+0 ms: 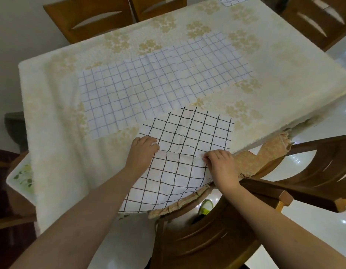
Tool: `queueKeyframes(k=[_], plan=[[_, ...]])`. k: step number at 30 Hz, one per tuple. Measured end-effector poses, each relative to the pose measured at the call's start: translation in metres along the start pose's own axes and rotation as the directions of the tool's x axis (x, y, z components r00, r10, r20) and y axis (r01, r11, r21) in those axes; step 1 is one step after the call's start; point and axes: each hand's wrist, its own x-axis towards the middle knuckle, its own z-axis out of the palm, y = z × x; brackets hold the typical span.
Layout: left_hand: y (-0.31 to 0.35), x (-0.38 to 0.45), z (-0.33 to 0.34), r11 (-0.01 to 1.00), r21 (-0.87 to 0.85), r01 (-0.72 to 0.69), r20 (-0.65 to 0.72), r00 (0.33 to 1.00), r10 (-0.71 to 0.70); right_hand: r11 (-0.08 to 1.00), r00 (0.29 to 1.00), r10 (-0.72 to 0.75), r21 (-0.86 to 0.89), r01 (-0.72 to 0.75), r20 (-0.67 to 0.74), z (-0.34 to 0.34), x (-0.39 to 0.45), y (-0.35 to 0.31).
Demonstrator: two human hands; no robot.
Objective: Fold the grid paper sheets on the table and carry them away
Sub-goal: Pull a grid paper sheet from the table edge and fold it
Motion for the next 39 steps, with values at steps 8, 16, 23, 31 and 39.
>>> queueKeyframes(k=[8,16,23,31,39], plan=[[0.01,-0.003,-0.004,0.997,-0.078,-0.018,0.098,0.995,0.026,0.994,0.997,-0.055,-0.094,0.049,-0.056,-0.013,0.007,0.009],[0.026,-0.006,-0.002,0.994,-0.106,-0.025,0.052,0.998,0.031,0.986,0.996,-0.081,-0.146,0.077,-0.024,-0.022,0.003,0.004],[0.018,-0.004,-0.034,0.991,-0.067,-0.113,-0.051,0.993,0.11,0.974,0.985,-0.156,-0.152,0.166,0.078,-0.034,0.005,0.013],[-0.003,-0.015,-0.077,0.985,-0.053,-0.167,-0.014,0.986,0.166,0.98,0.982,-0.187,-0.067,0.188,0.029,-0.063,0.02,0.01],[-0.032,-0.03,-0.135,1.0,0.007,0.013,0.085,0.996,-0.013,0.964,0.956,-0.262,-0.013,0.266,0.131,-0.089,0.043,-0.003]])
